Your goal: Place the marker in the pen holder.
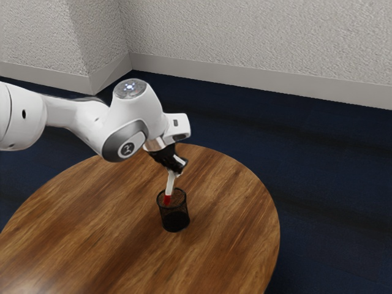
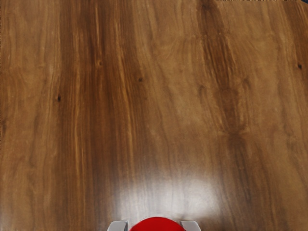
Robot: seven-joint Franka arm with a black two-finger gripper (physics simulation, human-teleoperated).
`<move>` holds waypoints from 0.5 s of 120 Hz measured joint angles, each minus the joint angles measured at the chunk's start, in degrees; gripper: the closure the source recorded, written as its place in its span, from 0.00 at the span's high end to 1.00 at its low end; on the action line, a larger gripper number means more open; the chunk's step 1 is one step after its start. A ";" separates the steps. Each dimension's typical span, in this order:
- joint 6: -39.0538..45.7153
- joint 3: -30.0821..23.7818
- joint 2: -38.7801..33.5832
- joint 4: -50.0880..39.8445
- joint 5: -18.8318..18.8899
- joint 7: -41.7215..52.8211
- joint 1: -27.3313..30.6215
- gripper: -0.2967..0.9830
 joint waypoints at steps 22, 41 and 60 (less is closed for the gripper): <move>0.67 -0.12 -0.93 -0.41 -1.02 1.48 0.41 0.54; -2.74 -0.05 -11.17 0.27 -1.06 2.52 -0.11 0.66; -22.93 -0.65 -13.38 17.18 -1.48 2.65 -0.64 0.72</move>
